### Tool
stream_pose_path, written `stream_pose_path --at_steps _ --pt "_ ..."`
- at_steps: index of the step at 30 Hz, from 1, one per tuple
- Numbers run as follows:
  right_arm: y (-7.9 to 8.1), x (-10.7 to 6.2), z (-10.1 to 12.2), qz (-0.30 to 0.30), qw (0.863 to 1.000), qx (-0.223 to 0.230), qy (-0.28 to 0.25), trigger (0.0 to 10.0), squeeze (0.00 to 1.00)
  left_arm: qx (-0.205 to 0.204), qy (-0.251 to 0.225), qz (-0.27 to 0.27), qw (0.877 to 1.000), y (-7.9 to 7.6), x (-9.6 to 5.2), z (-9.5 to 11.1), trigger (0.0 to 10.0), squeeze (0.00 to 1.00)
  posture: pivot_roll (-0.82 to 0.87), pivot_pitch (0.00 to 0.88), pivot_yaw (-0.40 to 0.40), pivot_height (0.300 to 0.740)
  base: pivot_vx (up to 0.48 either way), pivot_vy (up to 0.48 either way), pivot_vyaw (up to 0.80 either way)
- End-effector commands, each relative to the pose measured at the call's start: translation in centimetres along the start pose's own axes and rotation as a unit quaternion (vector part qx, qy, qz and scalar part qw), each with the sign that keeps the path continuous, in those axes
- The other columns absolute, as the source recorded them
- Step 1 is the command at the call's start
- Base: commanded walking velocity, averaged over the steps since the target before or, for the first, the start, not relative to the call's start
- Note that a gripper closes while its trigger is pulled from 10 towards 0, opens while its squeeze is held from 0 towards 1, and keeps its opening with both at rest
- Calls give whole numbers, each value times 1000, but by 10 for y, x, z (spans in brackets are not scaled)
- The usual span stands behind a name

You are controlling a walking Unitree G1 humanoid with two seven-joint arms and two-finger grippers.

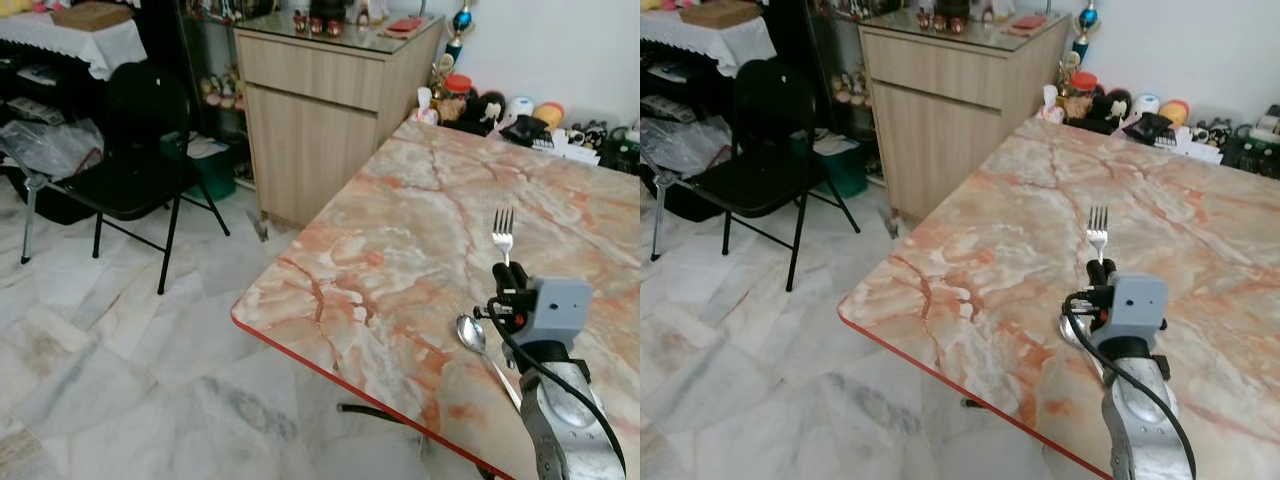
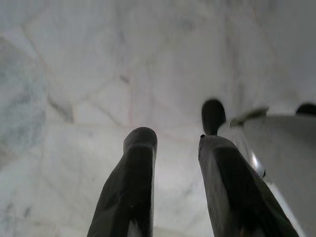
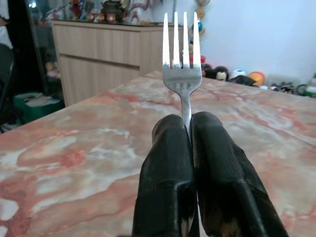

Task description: Setting the table

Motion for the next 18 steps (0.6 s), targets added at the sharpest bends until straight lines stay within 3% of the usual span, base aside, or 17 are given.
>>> stream_pose_path --at_steps 1,5,15,16,18 --pt "-4 -3 3 -12 1000 5 -12 10000 0 3 8 -3 1000 -9 3 3 10000 0 -26 0 -4 740 0 0 0" --pt "1 -3 1 -7 1000 2 -14 10000 0 0 -2 -7 1000 -20 8 16 10000 0 -23 0 -6 740 0 0 0" --pt "6 1 -2 -11 1000 22 -6 10000 0 16 -18 -21 999 -26 10 25 10000 0 -32 0 -12 740 0 0 0" --pt "6 0 -4 -15 999 39 -2 10000 0 21 -24 -24 999 -26 10 27 10000 0 -34 0 -14 740 0 -266 -763" --pt "6 1 -4 -15 999 33 -1 10000 0 24 -29 -27 999 -25 10 29 10000 0 -34 0 -14 740 0 -347 -766"
Point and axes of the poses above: a point about 5 cm out from each wrist's last joint towards the gripper, its own x axis pointing out of the wrist towards the gripper, its own z axis along the axis of the wrist's last joint, y = z × x, the point moved 1 cm from there along x, pointing out of the wrist towards the gripper, and after that the axes turned 2 degrees about x, right-handed, at the moved point
